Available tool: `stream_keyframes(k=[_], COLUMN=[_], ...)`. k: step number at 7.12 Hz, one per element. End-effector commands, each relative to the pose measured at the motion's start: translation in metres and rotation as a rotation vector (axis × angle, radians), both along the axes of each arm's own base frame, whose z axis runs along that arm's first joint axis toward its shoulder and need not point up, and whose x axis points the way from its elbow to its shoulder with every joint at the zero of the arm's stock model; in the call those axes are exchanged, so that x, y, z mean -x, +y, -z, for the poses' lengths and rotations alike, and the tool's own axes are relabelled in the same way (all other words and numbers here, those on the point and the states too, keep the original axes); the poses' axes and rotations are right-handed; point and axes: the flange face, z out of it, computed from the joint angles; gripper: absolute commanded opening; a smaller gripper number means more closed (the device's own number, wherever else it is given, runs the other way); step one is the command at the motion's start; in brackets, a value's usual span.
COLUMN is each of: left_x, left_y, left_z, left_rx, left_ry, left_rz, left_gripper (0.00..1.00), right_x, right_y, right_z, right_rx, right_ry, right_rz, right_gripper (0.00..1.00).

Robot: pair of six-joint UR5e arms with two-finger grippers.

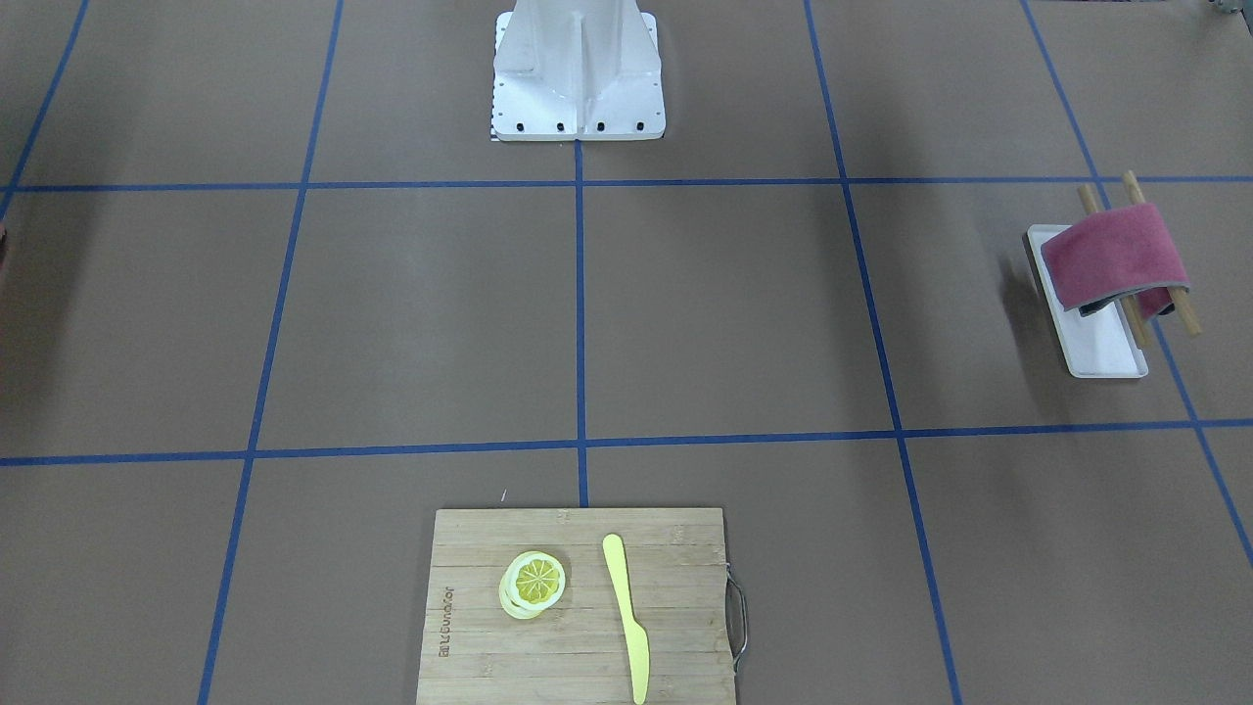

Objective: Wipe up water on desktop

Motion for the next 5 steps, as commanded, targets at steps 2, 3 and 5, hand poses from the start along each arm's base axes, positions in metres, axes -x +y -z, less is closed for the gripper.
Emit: stream_keyframes(k=[2, 3, 5], left_x=[0.0000, 0.0000, -0.0001], left_y=[0.0000, 0.0000, -0.0002], left_z=[0.0001, 0.0001, 0.0017], left_rx=[-0.001, -0.001, -0.004], left_ry=[0.000, 0.000, 0.002], left_rz=[0.000, 0.000, 0.000], left_gripper=[0.98, 0.98, 0.98], right_x=[0.0022, 0.0016, 0.0019], right_y=[0.0017, 0.0096, 0.0093], right_z=[-0.0017, -0.0082, -0.0075], right_rx=[0.004, 0.018, 0.015], right_ry=[-0.007, -0.007, -0.002], right_rz=[0.003, 0.002, 0.002], right_gripper=[1.00, 1.00, 1.00])
